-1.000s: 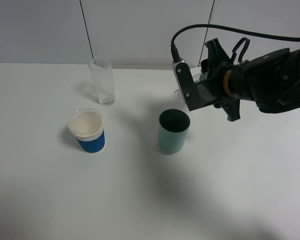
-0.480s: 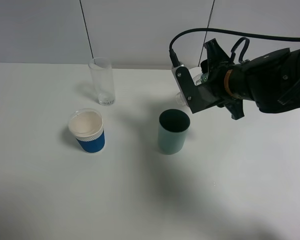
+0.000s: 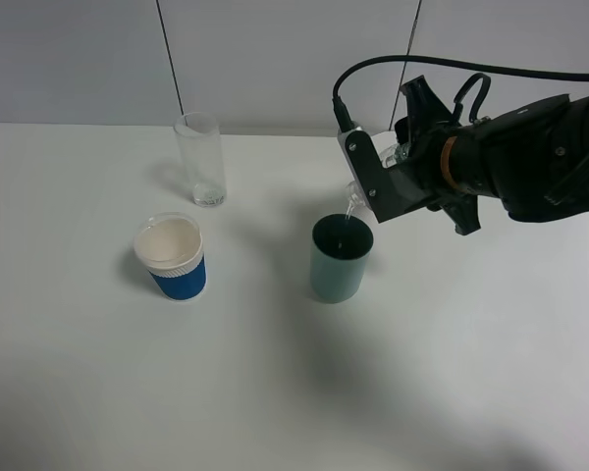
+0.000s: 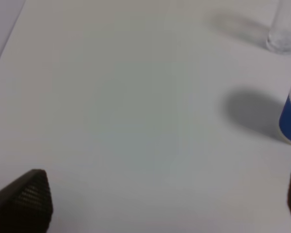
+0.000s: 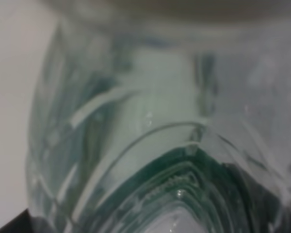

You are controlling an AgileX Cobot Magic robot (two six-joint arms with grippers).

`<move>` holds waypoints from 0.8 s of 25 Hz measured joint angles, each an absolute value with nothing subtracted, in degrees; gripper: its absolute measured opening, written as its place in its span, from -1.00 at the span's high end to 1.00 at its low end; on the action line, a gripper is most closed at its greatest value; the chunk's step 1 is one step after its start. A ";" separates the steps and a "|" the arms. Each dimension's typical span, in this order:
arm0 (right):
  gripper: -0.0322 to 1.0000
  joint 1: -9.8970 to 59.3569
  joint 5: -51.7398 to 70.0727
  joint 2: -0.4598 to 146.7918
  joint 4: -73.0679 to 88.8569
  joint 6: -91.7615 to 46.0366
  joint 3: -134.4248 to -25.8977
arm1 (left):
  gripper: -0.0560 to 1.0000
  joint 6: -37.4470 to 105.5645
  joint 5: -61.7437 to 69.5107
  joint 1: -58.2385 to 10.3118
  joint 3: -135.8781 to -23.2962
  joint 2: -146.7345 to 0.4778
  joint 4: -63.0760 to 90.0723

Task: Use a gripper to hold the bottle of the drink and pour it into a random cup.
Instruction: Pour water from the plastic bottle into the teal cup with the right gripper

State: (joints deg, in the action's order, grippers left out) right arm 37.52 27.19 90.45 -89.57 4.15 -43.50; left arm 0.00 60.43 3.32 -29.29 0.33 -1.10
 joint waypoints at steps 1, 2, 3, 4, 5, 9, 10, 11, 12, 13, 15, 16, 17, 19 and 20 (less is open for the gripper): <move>-0.13 37.52 27.44 90.45 -89.37 4.15 -43.50 | -0.96 0.00 60.43 3.32 -29.29 0.33 -1.10; -0.13 37.52 27.67 90.45 -89.38 4.15 -43.50 | -0.96 0.00 60.43 3.32 -29.29 0.33 -1.10; -0.13 37.52 27.96 90.45 -89.38 4.15 -43.50 | -0.96 0.00 60.43 3.32 -29.29 0.33 -1.10; -0.13 37.52 28.22 90.45 -89.38 4.15 -43.50 | -0.96 0.00 60.43 3.32 -29.29 0.33 -1.10; -0.13 37.52 28.37 90.45 -89.38 4.15 -43.50 | -0.96 0.00 60.43 3.32 -29.29 0.33 -1.10; -0.13 37.52 28.37 90.45 -89.38 4.15 -43.50 | -0.96 0.00 60.43 3.32 -29.29 0.33 -1.10; -0.13 37.52 28.37 90.45 -89.38 4.15 -43.50 | -0.96 0.00 60.43 3.32 -29.29 0.33 -1.10; -0.13 37.52 28.37 90.45 -89.38 4.15 -43.50 | -0.96 0.00 60.43 3.32 -29.29 0.33 -1.10; -0.13 37.52 28.37 90.45 -89.38 4.15 -43.50 | -0.96 0.00 60.43 3.32 -29.29 0.33 -1.10; -0.13 37.52 28.37 90.45 -89.38 4.15 -43.50 | -0.96 0.00 60.43 3.32 -29.29 0.33 -1.10; -0.13 37.52 28.37 90.45 -89.38 4.15 -43.50 | -0.96 0.00 60.43 3.32 -29.29 0.33 -1.10; -0.13 37.52 28.37 90.45 -89.38 4.15 -43.50 | -0.96 0.00 60.43 3.32 -29.29 0.33 -1.10; -0.13 37.52 28.37 90.45 -89.38 4.15 -43.50 | -0.96 0.00 60.43 3.32 -29.29 0.33 -1.10; -0.13 37.52 28.37 90.45 -89.38 4.03 -43.50 | -0.96 0.00 60.43 3.32 -29.29 0.33 -1.10; -0.13 37.58 28.37 90.45 -89.38 3.96 -43.50 | -0.96 0.00 60.43 3.32 -29.29 0.33 -1.10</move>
